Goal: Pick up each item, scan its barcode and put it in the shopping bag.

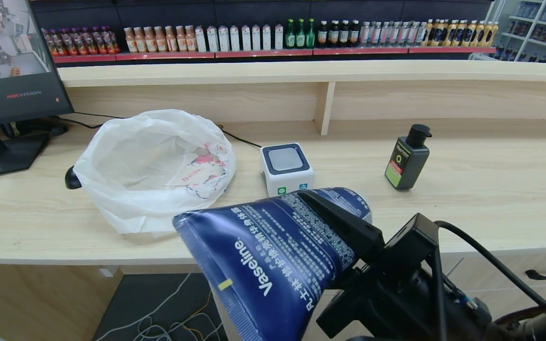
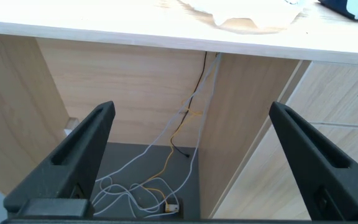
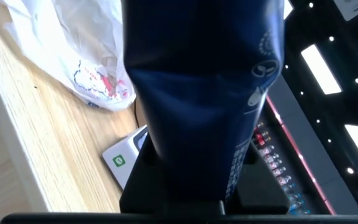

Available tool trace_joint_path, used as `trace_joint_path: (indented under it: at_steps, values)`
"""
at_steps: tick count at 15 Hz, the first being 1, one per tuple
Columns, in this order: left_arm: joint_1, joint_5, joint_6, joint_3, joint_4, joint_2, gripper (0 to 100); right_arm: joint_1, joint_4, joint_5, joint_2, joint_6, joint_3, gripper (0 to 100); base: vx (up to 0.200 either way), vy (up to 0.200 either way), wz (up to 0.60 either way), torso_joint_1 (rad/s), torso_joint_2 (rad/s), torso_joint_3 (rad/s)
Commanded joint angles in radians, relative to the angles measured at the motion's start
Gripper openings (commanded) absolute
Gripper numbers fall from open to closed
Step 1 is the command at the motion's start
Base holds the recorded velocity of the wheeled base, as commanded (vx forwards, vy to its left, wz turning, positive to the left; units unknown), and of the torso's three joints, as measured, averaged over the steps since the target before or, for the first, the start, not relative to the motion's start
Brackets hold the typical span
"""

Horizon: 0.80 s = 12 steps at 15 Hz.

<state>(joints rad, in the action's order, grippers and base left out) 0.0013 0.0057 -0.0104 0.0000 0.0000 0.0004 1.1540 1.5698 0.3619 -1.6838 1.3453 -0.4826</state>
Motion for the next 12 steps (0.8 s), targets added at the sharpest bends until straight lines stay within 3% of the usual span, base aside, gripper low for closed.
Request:
trace_joint_path:
  at_steps: [1,12]
  values:
    - [0.0,0.0,0.0,0.0,0.0,0.0,100,-0.004,0.001,0.0,0.003,0.008,0.015,0,0.0,0.0,0.0,0.0,0.0,0.0]
    - [0.0,0.0,0.0,0.0,0.0,0.0,100,-0.111,0.001,-0.023,0.065,0.003,0.07,0,0.0,0.0,0.0,0.0,0.0,0.0]
